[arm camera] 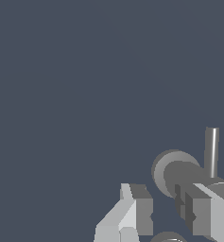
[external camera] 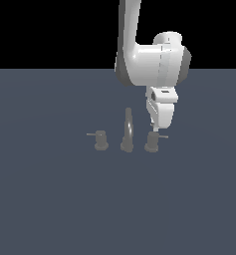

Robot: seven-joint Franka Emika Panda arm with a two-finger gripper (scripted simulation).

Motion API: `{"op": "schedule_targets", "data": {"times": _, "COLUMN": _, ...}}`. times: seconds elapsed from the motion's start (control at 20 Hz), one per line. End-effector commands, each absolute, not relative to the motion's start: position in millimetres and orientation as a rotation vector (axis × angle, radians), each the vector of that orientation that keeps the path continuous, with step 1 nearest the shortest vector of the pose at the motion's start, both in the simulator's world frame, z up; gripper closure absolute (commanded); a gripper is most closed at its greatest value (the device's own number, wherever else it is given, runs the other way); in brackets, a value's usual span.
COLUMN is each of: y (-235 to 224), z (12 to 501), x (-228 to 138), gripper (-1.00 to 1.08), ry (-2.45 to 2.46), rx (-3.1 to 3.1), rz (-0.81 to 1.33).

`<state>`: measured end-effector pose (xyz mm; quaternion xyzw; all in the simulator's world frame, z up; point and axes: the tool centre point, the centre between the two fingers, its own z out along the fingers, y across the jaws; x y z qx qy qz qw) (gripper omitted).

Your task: Turn on the faucet by rotating a designated handle.

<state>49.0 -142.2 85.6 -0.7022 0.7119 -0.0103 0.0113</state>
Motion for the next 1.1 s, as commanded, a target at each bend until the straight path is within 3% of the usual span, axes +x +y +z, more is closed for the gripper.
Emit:
{"op": "schedule_targets", "data": {"times": 0.0, "y": -162, "z": 63, "x": 37, "gripper": 1.08, "ry": 2.282, "rx": -2.161, "rz": -0.001}}
{"op": "schedule_targets", "data": {"times": 0.4, "y": -162, "z": 64, "x": 37, "gripper": 1.08, "ry": 2.281, "rx": -2.160, "rz": 0.000}}
{"op": "schedule_targets", "data": {"times": 0.45, "y": -143, "z": 86, "x": 53, "gripper": 1.08, "ry": 2.229, "rx": -2.173, "rz": -0.037}}
{"op": "schedule_targets", "data": {"times": 0.95, "y": -177, "z": 65, "x": 5, "gripper": 1.08, "ry": 2.279, "rx": -2.161, "rz": -0.002}}
{"op": "schedule_targets", "data": {"times": 1.05, "y": -169, "z": 70, "x": 15, "gripper": 1.08, "ry": 2.260, "rx": -2.166, "rz": -0.017}}
